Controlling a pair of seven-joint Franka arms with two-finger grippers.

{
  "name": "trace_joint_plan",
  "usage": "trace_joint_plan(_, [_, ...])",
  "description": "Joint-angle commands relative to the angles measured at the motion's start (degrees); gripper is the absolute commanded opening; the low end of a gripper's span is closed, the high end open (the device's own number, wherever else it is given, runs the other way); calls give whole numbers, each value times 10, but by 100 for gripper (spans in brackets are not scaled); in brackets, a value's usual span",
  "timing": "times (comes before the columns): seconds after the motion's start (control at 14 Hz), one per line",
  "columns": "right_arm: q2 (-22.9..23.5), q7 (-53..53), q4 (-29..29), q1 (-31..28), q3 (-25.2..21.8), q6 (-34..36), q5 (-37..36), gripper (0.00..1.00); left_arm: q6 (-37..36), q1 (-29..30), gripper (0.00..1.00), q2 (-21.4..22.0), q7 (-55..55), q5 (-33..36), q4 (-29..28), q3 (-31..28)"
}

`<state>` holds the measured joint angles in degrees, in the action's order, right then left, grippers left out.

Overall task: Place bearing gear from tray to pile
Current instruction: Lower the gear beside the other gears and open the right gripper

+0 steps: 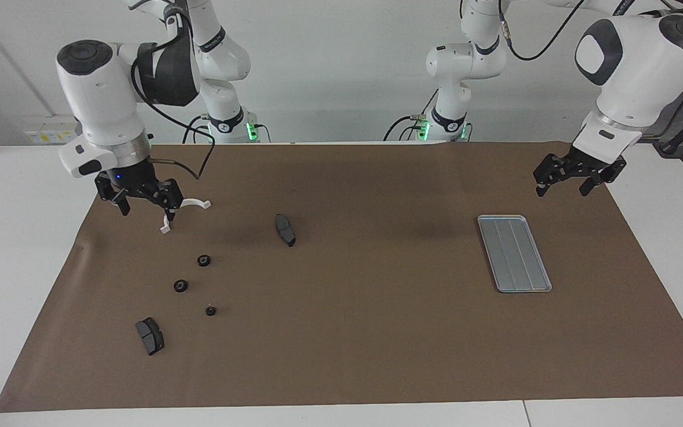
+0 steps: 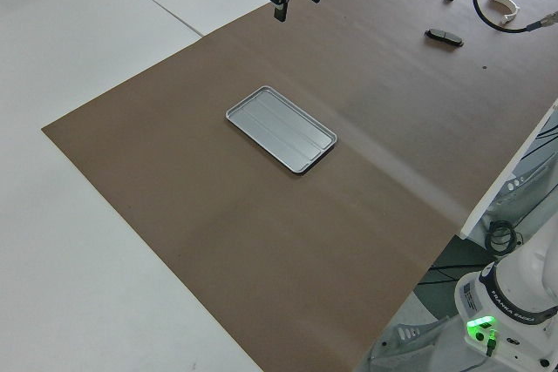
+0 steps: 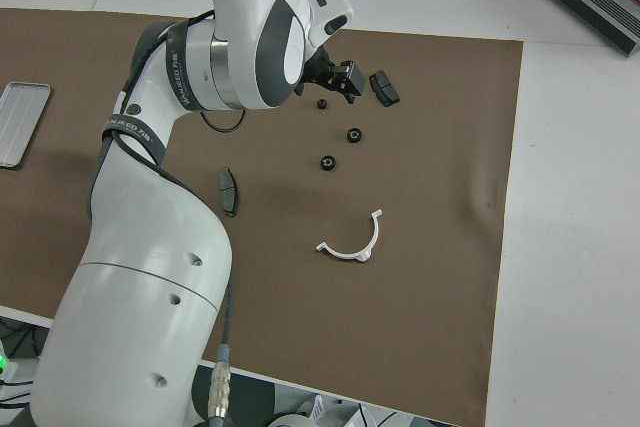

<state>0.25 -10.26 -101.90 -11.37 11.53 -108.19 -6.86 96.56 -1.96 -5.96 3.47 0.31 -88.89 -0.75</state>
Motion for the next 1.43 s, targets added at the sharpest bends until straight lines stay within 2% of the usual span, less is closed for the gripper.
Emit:
trace_joint_plan(0.0, [-26,-6,12,3,-20,45,15,100,13,4,100,18,9,-5,-23,0])
trace_joint_plan(0.14, [-24,-2,60,41,-77,103,40,100,13,3,100,18,9,-4,-23,0])
trace_joint_plan(0.21, [-21,8,81,69,-118,117,40,100,13,4,100,18,9,-4,-23,0])
trace_joint_plan(0.29, [-17,29,91,85,-137,118,40,100,14,0,100,18,9,-4,-23,0])
trace_joint_plan(0.72, [-39,78,43,92,-144,136,40,100,28,-5,100,17,9,-4,-22,1])
trace_joint_plan(0.86, [-39,78,45,92,-138,148,41,100,27,-6,100,17,8,-4,-22,1])
trace_joint_plan(1.0, [-35,81,67,92,-136,191,48,100,25,-5,100,17,8,-4,-21,1])
trace_joint_plan(1.22, [-31,83,72,91,-136,191,49,100,20,-6,100,17,8,-4,-21,2])
trace_joint_plan(1.36, [-31,78,77,92,-136,203,76,100,20,-6,100,17,8,-4,-21,2])
